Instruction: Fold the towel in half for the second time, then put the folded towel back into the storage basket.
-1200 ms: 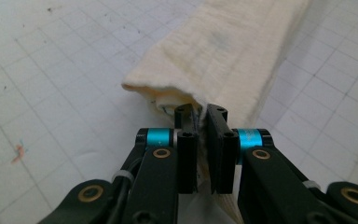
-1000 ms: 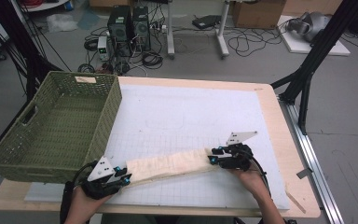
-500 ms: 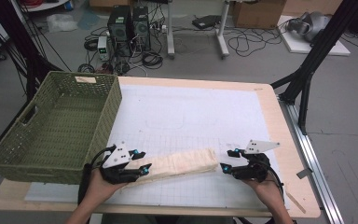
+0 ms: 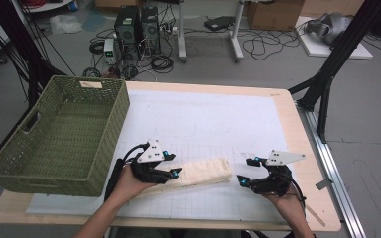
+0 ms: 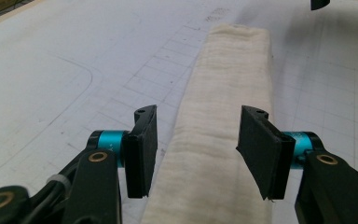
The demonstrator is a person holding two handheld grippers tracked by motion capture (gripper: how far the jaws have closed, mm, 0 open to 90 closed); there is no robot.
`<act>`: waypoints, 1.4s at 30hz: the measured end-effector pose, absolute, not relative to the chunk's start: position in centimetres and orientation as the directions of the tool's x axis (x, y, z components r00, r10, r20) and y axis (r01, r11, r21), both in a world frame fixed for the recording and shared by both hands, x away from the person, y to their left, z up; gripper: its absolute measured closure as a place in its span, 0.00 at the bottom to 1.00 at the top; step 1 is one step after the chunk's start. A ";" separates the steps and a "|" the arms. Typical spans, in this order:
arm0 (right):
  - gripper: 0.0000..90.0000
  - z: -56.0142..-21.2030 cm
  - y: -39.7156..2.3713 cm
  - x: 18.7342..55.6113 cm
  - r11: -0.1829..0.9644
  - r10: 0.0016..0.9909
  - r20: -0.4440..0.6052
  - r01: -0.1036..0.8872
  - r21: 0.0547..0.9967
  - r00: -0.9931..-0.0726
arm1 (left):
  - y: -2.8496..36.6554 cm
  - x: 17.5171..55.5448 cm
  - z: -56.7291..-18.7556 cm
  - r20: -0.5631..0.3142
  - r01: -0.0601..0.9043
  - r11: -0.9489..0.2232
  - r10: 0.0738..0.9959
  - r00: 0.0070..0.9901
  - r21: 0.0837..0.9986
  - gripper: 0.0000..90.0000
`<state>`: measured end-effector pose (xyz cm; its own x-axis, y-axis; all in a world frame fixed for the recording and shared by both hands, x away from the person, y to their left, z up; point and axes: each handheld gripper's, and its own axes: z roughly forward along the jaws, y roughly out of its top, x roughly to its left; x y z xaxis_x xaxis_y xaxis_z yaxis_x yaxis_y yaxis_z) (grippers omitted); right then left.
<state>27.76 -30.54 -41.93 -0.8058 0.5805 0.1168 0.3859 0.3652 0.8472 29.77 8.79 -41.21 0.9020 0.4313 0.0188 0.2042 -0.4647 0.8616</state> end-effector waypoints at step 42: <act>0.24 -42.5 -30.5 27.0 0.406 0.582 0.090 0.385 0.829 -0.808 | 6.6 31.5 -44.2 -0.110 0.292 -0.613 0.317 0.942 0.734 0.42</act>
<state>26.97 -30.54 -42.50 -0.8085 0.5816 0.0901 0.3847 0.4064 0.8288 31.50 6.58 -44.18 0.9421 0.3170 -0.1096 0.2917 -0.6131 0.7342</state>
